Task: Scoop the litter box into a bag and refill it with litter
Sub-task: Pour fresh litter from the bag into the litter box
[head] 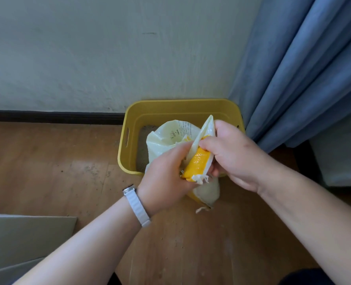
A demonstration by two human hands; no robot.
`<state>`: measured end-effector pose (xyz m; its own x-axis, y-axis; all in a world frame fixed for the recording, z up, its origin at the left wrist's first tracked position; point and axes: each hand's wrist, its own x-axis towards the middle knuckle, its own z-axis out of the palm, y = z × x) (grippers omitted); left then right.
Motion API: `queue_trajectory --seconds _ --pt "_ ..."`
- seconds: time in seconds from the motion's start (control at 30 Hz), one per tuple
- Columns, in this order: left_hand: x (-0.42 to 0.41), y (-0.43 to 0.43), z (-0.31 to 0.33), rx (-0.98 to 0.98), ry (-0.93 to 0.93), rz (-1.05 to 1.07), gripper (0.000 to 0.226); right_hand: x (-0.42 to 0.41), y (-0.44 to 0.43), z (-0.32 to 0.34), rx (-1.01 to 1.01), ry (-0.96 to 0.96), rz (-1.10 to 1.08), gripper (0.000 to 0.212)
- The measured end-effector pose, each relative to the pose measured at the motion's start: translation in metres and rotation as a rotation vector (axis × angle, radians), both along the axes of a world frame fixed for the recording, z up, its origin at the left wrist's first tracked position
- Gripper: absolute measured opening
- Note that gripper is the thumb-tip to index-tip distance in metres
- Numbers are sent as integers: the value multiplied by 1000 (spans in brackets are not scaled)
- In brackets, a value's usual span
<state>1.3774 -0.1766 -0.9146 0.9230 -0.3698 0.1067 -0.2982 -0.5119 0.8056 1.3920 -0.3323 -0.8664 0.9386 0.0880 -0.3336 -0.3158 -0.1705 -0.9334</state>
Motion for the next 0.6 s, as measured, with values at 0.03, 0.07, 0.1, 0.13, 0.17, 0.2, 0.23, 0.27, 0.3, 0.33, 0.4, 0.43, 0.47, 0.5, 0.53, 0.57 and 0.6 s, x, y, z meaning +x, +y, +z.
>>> queue_trajectory --seconds 0.03,0.07,0.1,0.13,0.17,0.2,0.23,0.27,0.3,0.33,0.4,0.43,0.47,0.5,0.53,0.57,0.6 --pt "2 2 -1 -8 -34 20 49 0 -1 0 -27 -8 27 5" --pt "3 3 -1 -18 -57 49 43 0 -3 0 -70 -23 57 5" --pt "4 3 -1 -30 -66 77 38 1 -4 -1 -113 -43 83 5" --pt "3 2 -1 -42 -59 102 34 1 -5 -2 -146 -63 100 6" --pt "3 0 0 -51 -38 124 28 2 -7 -4 -158 -73 102 9" --pt "2 -2 0 -58 -11 143 23 3 -8 -7 -154 -78 95 13" --pt "2 -3 1 -66 23 165 19 4 -9 -9 -141 -87 91 17" --pt "3 -3 3 -78 61 187 16 5 -10 -10 -126 -112 90 21" --pt "5 -3 6 -94 99 215 13 5 -11 -12 -121 -150 101 22" --pt "7 -2 10 -114 129 249 9 6 -13 -14 -151 -178 132 27" --pt "12 3 19 -172 176 343 7 6 -19 -20 -318 -169 250 66" --pt "15 5 24 -212 194 397 9 6 -22 -25 -411 -126 320 87" --pt "18 8 29 -263 213 445 9 4 -23 -28 -480 -78 386 102" --pt "21 11 34 -325 237 482 7 2 -23 -32 -513 -34 447 111" --pt "23 13 37 -382 261 508 8 0 -24 -37 -525 4 503 116" --pt "24 14 40 -427 284 526 11 -2 -23 -43 -527 32 556 119" --pt "25 15 42 -462 303 536 14 -4 -22 -49 -535 40 600 120"
